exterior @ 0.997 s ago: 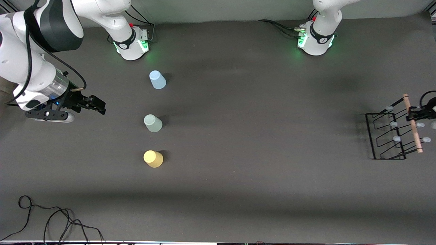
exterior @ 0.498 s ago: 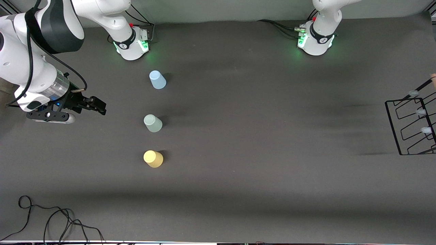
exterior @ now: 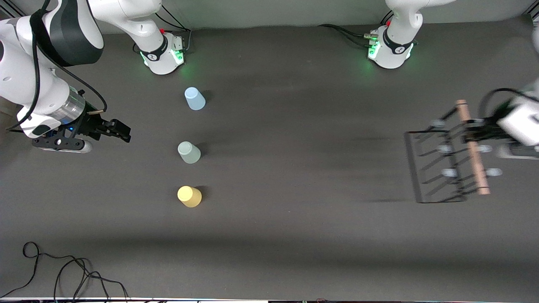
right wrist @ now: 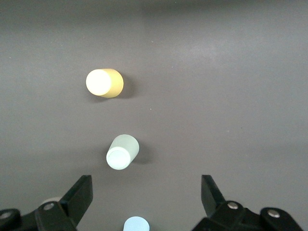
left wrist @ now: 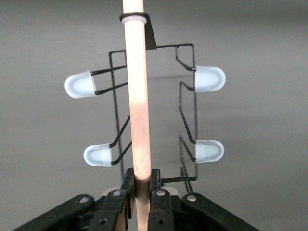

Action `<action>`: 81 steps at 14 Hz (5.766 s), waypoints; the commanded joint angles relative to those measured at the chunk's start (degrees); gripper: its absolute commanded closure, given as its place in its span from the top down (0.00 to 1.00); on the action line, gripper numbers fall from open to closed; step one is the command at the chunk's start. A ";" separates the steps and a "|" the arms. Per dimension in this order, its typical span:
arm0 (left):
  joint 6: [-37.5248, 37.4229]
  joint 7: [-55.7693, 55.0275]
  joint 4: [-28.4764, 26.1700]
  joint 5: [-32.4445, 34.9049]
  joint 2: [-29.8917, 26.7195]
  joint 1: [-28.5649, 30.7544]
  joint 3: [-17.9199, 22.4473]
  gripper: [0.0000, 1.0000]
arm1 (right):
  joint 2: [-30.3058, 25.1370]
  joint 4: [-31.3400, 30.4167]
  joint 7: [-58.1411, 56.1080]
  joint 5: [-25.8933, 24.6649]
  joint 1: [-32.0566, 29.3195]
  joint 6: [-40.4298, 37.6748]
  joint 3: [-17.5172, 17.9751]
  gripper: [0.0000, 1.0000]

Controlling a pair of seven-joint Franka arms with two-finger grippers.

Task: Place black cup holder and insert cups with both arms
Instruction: 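Carry the black rack with the left gripper to the table's middle, then set down the rack, release it, and raise the left gripper, then grasp the pale green cup with the right gripper while the left retracts, then carry the green cup onto a rack peg and release it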

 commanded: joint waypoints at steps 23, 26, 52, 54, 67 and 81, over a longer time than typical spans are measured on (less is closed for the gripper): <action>19.73 -51.55 16.15 9.66 30.73 -41.48 -3.57 0.00 | 0.55 1.07 0.79 0.11 0.09 -0.63 -0.12 1.00; 21.40 -51.72 16.15 10.63 32.23 -41.48 -3.48 0.00 | 0.47 1.07 1.05 0.20 0.09 -0.80 -0.12 1.00; -11.38 -17.65 12.13 5.09 4.84 -15.75 -3.48 1.00 | 4.94 -23.18 12.39 0.46 10.99 30.99 0.05 1.00; -10.77 -12.90 6.86 4.65 0.17 -11.53 -3.39 1.00 | 6.35 -26.78 12.39 0.46 11.08 37.39 0.05 1.00; -11.38 1.00 4.28 3.86 -4.16 5.81 -1.73 1.00 | 17.00 -33.39 12.65 0.46 12.49 57.65 0.05 0.00; -11.20 6.64 6.04 2.81 -3.80 -15.47 21.04 1.00 | 6.26 -11.16 31.61 7.32 23.99 22.48 0.14 0.00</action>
